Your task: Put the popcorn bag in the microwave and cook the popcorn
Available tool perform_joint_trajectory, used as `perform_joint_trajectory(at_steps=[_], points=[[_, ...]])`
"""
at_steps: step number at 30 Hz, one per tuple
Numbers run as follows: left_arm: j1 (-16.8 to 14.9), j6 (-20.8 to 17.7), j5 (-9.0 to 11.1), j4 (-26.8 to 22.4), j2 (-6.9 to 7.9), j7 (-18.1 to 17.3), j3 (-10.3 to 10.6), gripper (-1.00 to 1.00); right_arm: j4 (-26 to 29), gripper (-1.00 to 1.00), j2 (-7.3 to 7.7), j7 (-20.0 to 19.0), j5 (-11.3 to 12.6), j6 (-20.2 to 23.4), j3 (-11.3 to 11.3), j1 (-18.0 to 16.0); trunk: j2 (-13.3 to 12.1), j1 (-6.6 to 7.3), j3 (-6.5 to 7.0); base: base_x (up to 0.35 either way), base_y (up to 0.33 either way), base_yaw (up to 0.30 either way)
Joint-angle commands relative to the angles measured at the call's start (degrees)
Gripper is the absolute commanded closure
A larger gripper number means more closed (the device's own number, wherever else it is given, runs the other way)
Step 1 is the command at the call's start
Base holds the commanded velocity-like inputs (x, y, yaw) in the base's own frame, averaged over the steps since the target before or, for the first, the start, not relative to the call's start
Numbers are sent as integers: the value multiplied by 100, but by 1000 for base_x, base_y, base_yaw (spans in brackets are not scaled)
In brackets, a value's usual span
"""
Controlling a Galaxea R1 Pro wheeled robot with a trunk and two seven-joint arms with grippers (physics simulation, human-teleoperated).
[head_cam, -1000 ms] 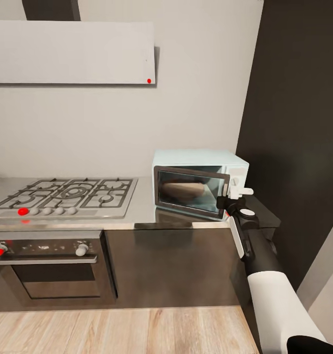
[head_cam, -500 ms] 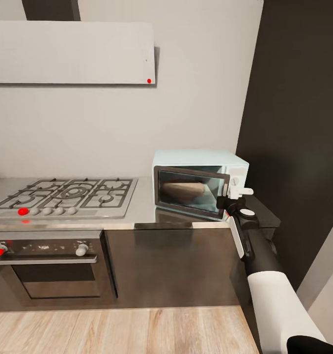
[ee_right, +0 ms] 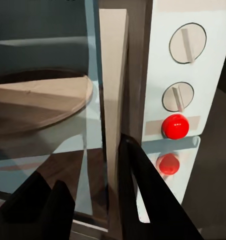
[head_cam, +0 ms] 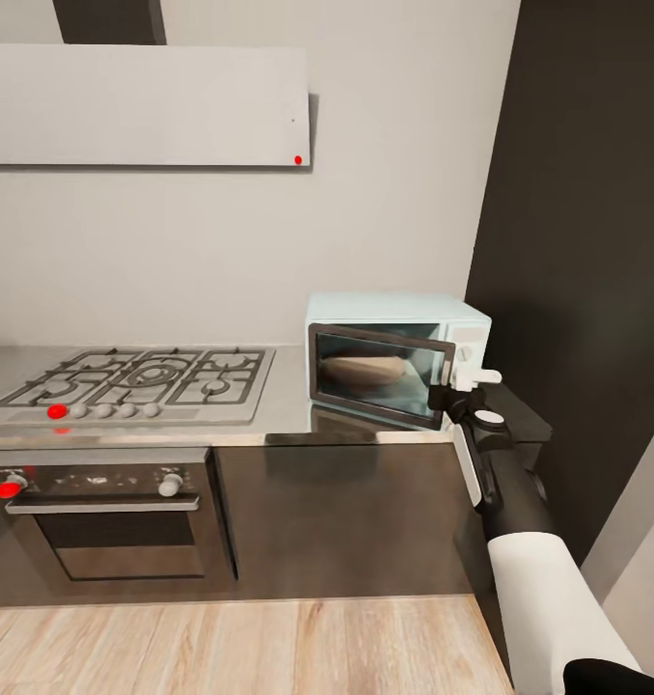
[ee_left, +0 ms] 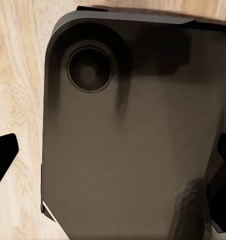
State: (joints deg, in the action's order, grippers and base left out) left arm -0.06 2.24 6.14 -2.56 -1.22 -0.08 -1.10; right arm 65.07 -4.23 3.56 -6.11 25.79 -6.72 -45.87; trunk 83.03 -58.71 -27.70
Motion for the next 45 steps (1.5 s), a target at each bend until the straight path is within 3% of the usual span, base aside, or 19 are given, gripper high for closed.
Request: perform_joint_trajectory(at_steps=[1,45], points=[[-3,13,54,1,-1,-1,-4,-100,-21,100,-7,-52,110,23,238,0,2,0,-7,0,25,0],[-3,13,54,1,-1,-1,-4,-100,-30,100,-6,-54,109,23,237,0,2,0,-7,-53,19,0]])
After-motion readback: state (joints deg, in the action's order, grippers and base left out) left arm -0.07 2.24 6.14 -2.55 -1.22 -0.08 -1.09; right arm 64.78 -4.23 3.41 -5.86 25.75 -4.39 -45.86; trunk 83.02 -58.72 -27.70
